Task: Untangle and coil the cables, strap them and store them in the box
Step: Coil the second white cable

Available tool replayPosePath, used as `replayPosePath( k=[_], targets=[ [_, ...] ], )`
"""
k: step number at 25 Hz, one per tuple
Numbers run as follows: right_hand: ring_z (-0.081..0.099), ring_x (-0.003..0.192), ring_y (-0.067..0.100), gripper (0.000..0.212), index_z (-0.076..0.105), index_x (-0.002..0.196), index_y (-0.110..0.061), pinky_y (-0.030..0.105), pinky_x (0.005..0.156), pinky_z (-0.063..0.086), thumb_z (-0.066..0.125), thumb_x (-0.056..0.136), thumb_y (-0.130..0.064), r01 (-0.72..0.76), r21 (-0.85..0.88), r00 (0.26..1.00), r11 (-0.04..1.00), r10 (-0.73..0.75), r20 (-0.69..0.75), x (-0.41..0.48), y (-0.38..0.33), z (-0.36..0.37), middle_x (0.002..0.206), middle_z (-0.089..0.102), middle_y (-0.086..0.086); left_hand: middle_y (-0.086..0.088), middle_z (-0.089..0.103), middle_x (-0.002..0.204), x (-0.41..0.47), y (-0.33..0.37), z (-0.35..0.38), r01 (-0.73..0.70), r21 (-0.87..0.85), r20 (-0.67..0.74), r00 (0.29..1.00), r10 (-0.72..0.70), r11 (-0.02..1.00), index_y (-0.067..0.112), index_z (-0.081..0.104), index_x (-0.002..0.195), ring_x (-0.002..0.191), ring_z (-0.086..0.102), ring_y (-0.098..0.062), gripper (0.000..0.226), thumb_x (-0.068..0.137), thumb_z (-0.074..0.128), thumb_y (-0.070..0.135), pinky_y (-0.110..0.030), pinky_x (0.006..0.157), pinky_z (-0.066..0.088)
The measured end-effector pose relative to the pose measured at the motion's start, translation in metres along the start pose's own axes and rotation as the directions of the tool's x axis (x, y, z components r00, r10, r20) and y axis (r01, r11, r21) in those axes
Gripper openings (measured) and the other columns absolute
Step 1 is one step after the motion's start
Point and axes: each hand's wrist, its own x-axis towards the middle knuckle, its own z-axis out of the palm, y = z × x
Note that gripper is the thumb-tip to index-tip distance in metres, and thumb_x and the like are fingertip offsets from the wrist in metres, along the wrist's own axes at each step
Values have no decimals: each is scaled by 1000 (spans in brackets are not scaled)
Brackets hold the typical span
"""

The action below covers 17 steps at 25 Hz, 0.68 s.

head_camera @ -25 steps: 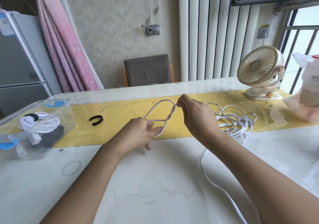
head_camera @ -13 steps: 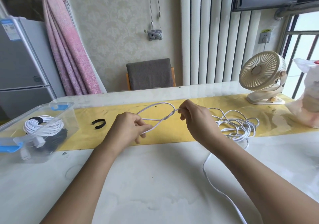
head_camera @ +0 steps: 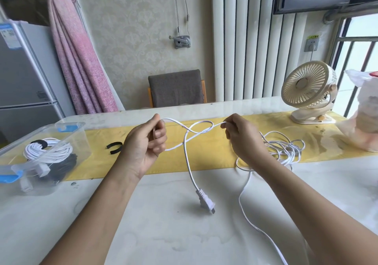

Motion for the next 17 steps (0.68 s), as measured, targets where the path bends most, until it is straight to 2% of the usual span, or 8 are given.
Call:
replayPosePath(
  k=[3,6,7,9,11,12,14,17],
  targets=[
    [43,55,17,26,60,96,-18,24,48,30,38,95,-3,145,-137,989,980,-146,-1,-6,-4,0,63,55,-1,7,33,52,3,1,-5,154,-152,62,987,-146,976,9,74,79,32,18,-3,28,83,48,18,-11,24,17],
    [47,61,17,40,64,92,-22,26,53,35,35,89,5,195,-182,971,964,-164,173,-10,-8,-1,72,58,2,6,41,60,0,-2,-5,164,-83,150,977,-150,983,17,75,99,45,9,-4,33,83,46,18,-9,26,15],
    [49,65,16,41,65,88,-21,23,56,38,35,88,7,134,-98,957,986,-104,269,-10,-10,-1,76,59,-1,5,43,63,-1,-3,-4,162,-37,180,972,-153,986,21,74,103,47,9,-4,34,85,44,19,-9,27,14],
    [51,69,16,40,65,82,-15,23,64,43,35,84,10,-126,197,887,972,21,461,-10,-15,-5,84,61,-1,5,45,65,-3,-4,-5,166,48,234,957,-172,985,28,71,107,47,9,-4,35,87,43,21,-9,30,13],
    [48,59,17,30,65,80,-7,26,59,41,37,89,-1,-415,419,791,808,93,605,-7,-17,-7,87,66,5,5,45,66,-2,-4,-9,166,113,283,940,-192,980,31,69,108,46,8,-5,33,88,45,23,-9,32,13],
    [45,55,17,30,65,79,-6,25,55,38,40,93,-13,-508,451,749,734,118,652,-5,-17,-9,85,67,7,6,45,65,-2,-3,-11,162,140,322,926,-200,977,30,70,108,45,9,-4,29,87,50,25,-9,32,13],
    [40,50,14,37,66,77,-7,21,49,34,49,93,-36,-582,428,691,691,143,708,-5,-16,-10,77,65,4,6,46,63,-3,-3,-13,158,199,432,872,-231,967,24,71,104,43,13,-2,26,79,66,32,-10,33,13],
    [32,46,6,27,68,71,-9,15,43,23,62,78,-34,-582,356,584,731,70,809,-15,-18,-5,64,56,-2,5,43,53,-8,-8,-11,99,388,477,829,-292,916,12,75,81,39,18,-2,39,67,76,49,-13,35,13]
  ],
)
